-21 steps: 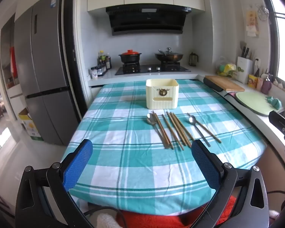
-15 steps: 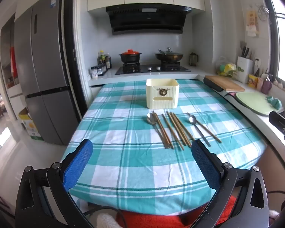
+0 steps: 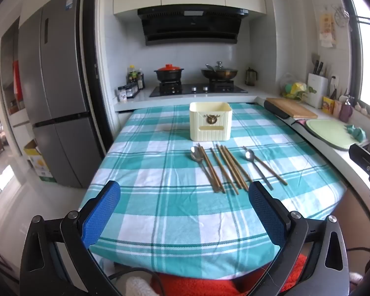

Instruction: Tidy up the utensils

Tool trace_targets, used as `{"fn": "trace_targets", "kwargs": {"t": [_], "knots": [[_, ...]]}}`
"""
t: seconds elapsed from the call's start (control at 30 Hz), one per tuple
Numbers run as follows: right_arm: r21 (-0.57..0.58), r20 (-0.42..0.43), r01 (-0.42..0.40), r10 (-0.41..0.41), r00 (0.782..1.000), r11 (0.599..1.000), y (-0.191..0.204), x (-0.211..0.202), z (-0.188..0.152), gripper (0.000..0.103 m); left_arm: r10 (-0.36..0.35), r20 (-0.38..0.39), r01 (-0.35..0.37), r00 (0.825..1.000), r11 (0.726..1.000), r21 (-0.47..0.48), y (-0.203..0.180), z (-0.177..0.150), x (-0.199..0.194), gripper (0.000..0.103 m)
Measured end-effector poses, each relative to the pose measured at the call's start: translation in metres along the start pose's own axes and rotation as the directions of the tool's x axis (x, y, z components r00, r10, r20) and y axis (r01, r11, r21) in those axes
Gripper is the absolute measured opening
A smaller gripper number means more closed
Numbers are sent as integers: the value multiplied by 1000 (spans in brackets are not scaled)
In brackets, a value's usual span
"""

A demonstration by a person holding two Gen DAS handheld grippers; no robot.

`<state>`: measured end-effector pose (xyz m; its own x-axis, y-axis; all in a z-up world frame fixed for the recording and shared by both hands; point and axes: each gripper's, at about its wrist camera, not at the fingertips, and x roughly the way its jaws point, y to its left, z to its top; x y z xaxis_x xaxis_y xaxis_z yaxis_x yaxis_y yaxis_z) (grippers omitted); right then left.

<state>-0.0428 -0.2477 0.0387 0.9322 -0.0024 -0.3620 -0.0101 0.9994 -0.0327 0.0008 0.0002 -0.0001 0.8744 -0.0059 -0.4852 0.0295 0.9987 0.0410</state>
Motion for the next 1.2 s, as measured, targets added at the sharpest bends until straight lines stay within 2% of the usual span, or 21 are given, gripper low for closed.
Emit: {"fn": "trace_targets", "kwargs": {"t": [0.7,1.2], "knots": [[7,-9,-1,1,1000,1000,-2,4,-3,103,0,-6,0,1000,1000,0,-2,-1,-3,103],[15,-12,0,0,1000,1000,-7,8,-3,103,6,-28,-6,1000,1000,1,-2,-4,13,103]]}}
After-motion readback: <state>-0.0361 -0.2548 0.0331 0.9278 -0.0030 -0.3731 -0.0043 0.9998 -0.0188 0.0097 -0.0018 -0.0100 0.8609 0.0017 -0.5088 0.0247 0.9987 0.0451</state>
